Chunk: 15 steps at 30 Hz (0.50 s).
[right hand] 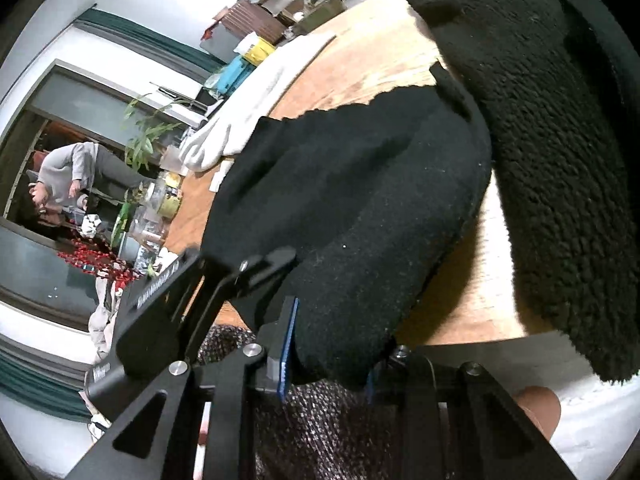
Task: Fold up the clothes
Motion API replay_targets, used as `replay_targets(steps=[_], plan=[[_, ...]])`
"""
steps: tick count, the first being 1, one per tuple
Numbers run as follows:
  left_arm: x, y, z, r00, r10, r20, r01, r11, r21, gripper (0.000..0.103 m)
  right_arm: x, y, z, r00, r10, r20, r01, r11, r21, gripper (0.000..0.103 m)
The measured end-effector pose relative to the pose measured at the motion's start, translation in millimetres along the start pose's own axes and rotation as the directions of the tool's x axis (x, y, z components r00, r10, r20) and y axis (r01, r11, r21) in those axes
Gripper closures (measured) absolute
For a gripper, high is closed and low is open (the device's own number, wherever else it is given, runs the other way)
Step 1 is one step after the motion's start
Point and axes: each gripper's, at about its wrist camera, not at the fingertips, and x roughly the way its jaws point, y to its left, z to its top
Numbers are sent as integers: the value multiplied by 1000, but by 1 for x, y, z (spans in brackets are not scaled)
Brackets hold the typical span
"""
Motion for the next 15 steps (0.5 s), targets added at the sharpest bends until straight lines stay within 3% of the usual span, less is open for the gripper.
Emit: replay_targets(steps=[3,7,10,15], plan=[[2,-7,0,1000,4,1,-5,999,33,29,3,2,0,997,-77,-21,77,997,-1,73],[2,-4,-1,1000,-30,-2,30,999,42,57,2,6,0,987,-161,-21,161,987,-28,69],[0,-4,-2,998,-61,-7,62,996,70,65,0,3,0,982,-189,-20,188,982,-23,66],[-4,-11,0,996,-94,-13,94,990,109,71,3,0,-1,978,-204,-42,203,979,-16,60]])
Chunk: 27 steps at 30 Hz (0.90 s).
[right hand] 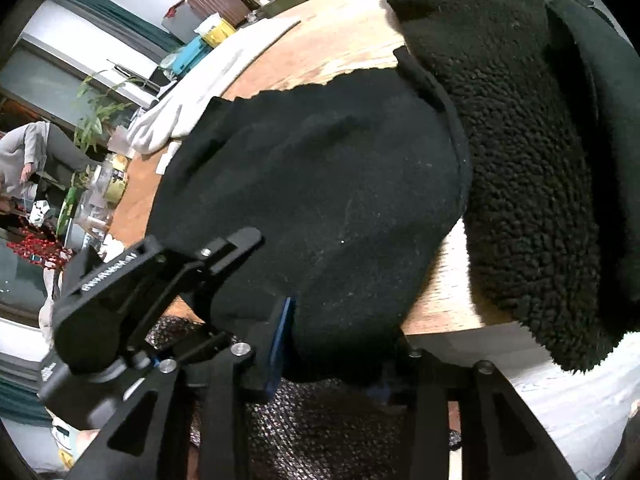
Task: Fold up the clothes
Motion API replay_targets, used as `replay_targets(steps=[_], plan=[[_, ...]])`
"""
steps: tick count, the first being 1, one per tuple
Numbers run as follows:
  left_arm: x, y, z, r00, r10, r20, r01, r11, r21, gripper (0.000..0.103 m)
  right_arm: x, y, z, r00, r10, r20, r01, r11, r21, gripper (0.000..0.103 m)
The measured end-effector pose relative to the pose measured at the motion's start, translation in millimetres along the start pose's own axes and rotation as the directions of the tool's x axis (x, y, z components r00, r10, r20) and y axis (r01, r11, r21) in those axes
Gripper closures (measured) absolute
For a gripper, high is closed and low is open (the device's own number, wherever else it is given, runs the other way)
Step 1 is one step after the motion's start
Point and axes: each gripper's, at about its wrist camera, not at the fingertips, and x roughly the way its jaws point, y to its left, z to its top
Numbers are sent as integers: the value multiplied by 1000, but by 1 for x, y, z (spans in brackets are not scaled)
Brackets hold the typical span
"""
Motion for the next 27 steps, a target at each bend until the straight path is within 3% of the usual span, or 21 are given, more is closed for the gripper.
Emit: replay_targets(steps=[9,11,14,21,27], plan=[[5,-6,5,1000,-5,-7,5,1000,23,72,3,-1,-2,1000,-16,-22,17,1000,8,54],[5,-7,5,1000,-9,-9,9,1000,29,73,3,-4,-2,999,-28,-28,29,999,17,41],[4,-8,6,1000,-24,-15,25,999,30,74,1,-12,-2,998,-50,-28,51,998,35,32],[-1,-12,5,1000,-29,-1,29,994,107,76,-13,-26,-1,996,-86,7,86,995,57,30],[4,-3,5,1000,-1,-25,3,998,57,76,-8,-30,-4,997,-73,-20,74,995,66,30]])
